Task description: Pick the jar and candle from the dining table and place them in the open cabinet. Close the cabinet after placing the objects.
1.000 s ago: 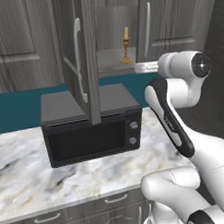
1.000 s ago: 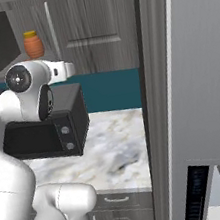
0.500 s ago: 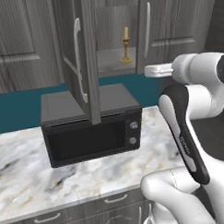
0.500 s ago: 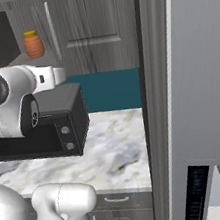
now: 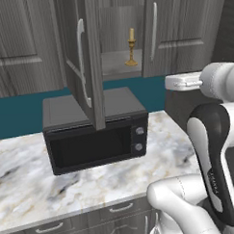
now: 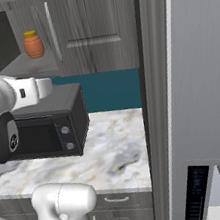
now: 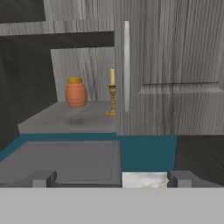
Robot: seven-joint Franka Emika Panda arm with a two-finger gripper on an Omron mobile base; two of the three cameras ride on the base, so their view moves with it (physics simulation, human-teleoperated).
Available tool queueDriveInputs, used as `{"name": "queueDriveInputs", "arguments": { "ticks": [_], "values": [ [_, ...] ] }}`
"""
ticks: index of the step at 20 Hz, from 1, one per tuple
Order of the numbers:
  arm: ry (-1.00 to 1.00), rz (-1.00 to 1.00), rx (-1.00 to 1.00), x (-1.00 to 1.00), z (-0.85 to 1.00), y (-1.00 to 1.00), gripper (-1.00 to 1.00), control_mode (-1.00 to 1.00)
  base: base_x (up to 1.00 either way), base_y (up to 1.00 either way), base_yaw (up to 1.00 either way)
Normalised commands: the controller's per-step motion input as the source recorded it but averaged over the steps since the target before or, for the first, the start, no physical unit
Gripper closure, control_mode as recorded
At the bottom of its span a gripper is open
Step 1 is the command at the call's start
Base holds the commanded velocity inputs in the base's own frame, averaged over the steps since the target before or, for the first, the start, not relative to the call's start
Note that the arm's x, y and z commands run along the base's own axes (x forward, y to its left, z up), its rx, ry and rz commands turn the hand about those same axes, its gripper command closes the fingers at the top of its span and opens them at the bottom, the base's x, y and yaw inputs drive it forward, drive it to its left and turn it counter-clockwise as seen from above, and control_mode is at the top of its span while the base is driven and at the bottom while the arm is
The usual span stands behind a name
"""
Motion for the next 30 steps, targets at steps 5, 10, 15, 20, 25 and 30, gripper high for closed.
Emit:
{"name": "queueDriveInputs", "arguments": {
  "ticks": [5, 10, 15, 20, 25, 30],
  "values": [
    [0.0, 0.0, 0.0, -0.76, 0.17, 0.0, -1.0, -1.0, 0.0, 0.0, 0.0],
    [0.0, 0.0, 0.0, -0.69, 0.07, 0.0, -1.0, -1.0, 0.0, 0.0, 0.0],
    [-0.01, 0.0, -0.01, -0.6, 0.0, 0.0, -1.0, -1.0, 0.0, 0.0, 0.0],
    [-0.05, 0.0, -0.03, -0.62, 0.0, 0.06, -1.0, -1.0, 0.0, 0.0, 0.0],
    [-0.09, 0.0, -0.07, -0.34, 0.0, 0.17, -1.0, -1.0, 0.0, 0.0, 0.0],
    [-0.18, 0.0, -0.11, -0.19, 0.0, 0.22, -1.0, -1.0, 0.0, 0.0, 0.0]
  ]
}}
